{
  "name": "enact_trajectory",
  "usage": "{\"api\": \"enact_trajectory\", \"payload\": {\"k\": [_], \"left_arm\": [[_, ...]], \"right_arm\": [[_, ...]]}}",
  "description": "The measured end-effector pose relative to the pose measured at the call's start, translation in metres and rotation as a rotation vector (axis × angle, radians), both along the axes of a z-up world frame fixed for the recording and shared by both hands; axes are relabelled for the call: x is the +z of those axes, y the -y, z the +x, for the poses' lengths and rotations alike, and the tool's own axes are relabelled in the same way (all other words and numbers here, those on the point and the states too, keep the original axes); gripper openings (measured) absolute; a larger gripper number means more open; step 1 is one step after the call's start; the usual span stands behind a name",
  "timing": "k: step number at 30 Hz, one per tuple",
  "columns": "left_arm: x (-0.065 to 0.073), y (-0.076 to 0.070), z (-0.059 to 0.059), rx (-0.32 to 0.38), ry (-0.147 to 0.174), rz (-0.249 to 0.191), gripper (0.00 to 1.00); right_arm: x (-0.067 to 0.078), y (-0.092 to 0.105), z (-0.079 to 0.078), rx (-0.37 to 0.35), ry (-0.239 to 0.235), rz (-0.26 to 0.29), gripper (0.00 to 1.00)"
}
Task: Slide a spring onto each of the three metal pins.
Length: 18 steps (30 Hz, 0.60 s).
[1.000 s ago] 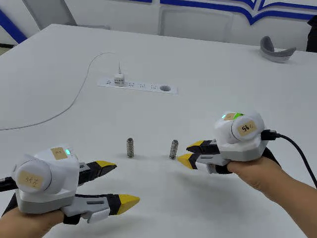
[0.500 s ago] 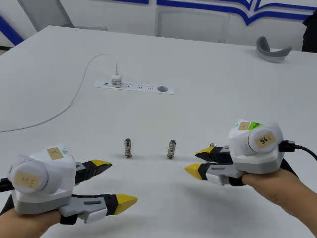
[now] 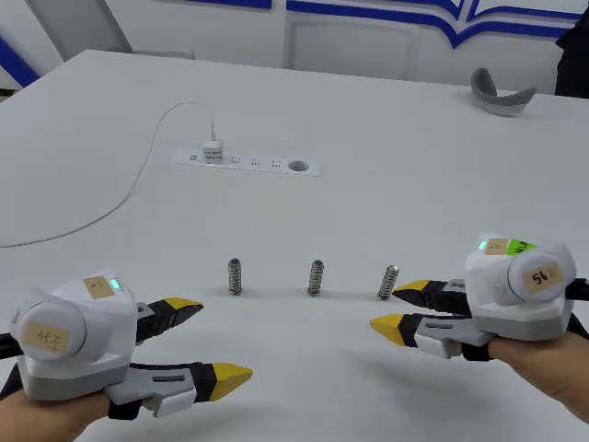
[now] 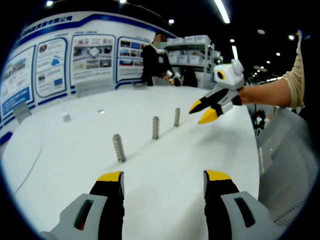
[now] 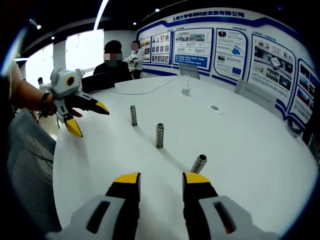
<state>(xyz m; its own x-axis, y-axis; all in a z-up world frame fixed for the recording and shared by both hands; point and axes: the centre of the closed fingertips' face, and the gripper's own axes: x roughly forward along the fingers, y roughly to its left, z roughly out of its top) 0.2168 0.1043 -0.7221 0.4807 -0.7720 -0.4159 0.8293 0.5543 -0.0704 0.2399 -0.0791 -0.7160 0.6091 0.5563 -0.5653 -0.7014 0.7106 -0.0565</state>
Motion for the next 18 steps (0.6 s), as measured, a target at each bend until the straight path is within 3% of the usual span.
{"api": "enact_trajectory", "payload": {"k": [18], "left_arm": [[0.000, -0.003, 0.001, 0.015, 0.000, 0.000, 0.68]], "right_arm": [[0.003, 0.024, -0.014, -0.032, 0.024, 0.008, 0.49]]}}
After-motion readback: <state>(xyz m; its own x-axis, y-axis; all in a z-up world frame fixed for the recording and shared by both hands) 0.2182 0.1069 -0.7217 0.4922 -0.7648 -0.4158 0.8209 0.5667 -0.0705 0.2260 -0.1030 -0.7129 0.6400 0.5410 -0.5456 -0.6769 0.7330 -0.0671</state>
